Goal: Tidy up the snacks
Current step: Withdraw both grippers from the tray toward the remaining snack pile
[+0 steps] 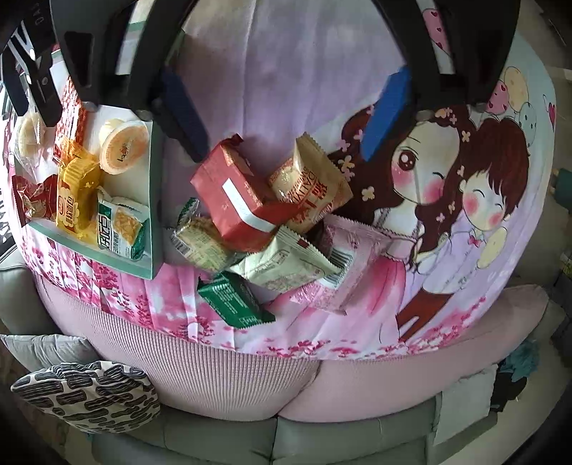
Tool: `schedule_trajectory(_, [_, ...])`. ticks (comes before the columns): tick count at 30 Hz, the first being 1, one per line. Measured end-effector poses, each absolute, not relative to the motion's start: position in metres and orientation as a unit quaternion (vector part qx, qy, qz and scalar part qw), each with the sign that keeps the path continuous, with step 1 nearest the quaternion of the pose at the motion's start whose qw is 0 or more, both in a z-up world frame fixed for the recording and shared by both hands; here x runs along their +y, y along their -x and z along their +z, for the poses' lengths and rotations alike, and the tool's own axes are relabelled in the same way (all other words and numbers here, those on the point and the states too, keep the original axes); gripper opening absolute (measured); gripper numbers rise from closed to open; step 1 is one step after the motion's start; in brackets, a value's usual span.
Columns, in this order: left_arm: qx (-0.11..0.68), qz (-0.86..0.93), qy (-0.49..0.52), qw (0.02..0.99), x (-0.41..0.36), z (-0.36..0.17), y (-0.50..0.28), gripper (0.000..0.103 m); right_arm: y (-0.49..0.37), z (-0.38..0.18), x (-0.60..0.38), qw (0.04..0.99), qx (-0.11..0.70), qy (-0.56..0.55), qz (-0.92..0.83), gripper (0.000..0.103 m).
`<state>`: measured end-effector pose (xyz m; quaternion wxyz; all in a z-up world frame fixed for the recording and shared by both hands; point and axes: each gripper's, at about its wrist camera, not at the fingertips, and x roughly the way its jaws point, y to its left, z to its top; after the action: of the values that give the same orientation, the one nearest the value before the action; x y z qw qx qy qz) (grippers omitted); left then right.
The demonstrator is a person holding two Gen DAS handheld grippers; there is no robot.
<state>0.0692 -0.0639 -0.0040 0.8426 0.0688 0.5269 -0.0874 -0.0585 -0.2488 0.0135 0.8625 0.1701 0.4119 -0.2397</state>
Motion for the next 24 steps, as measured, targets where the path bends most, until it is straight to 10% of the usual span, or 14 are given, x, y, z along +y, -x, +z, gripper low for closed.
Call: schedule_trajectory(24, [0.499, -0.095, -0.073, 0.858, -0.063, 0.009, -0.068, 0.101, 0.059, 0.014, -0.249, 0.855, 0.411, -0.178, -0.261, 0.103])
